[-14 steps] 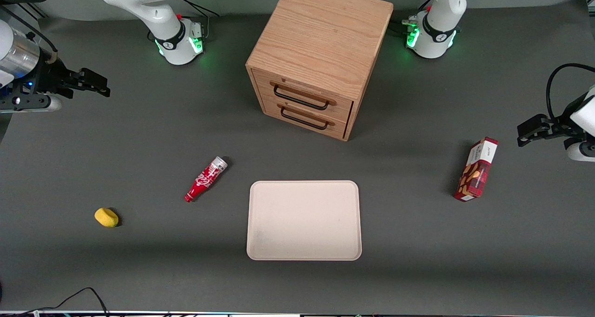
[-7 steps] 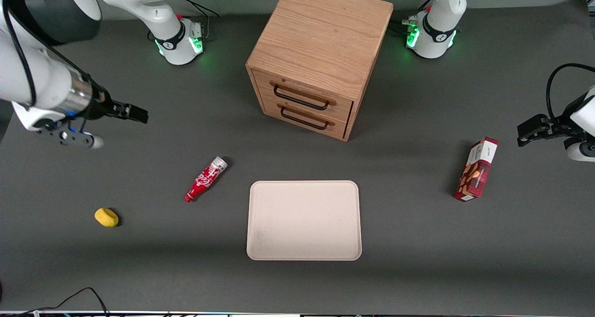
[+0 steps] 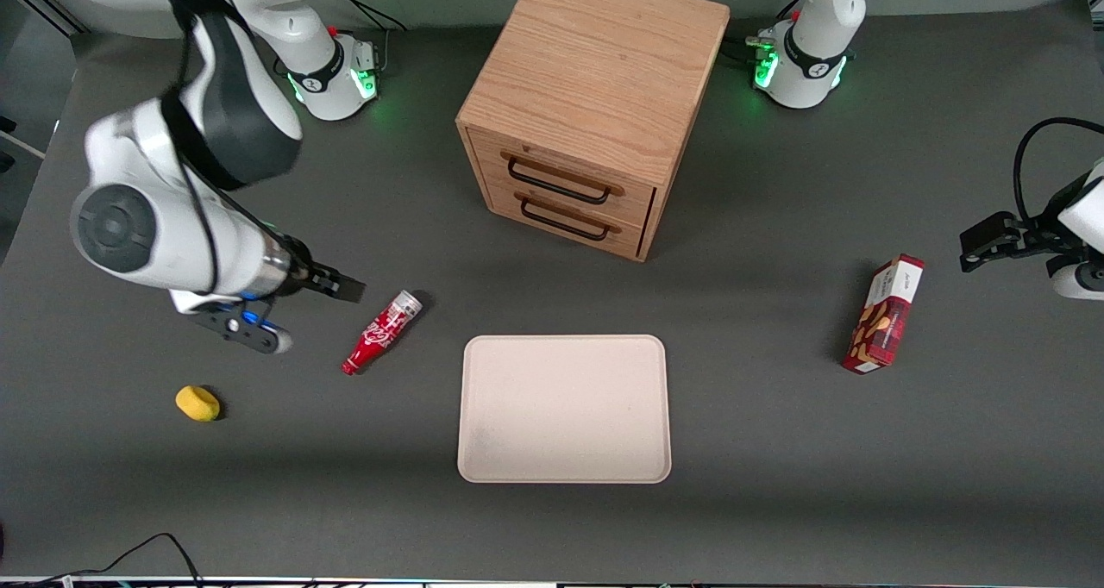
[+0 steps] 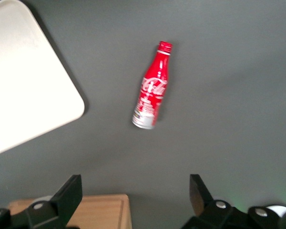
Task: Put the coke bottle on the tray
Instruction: 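Lower the right gripper over the bottle and close it around the bottle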
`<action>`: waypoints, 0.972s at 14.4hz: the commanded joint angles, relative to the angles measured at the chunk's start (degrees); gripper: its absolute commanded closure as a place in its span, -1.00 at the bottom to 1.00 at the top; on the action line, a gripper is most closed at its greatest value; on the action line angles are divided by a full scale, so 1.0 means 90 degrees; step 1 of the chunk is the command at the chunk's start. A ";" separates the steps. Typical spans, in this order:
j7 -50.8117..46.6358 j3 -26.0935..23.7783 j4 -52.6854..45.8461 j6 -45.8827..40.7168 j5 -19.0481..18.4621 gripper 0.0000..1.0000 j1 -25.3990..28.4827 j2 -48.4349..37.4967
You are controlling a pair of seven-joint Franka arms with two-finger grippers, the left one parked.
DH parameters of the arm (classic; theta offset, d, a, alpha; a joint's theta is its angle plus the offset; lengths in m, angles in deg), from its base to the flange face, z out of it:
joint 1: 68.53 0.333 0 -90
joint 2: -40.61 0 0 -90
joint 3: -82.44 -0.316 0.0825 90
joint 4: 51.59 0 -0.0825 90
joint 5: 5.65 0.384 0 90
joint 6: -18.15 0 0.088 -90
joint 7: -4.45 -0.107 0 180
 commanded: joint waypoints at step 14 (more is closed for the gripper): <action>-0.1414 -0.0150 0.3772 0.4825 -0.0882 -1.00 0.0021 0.0028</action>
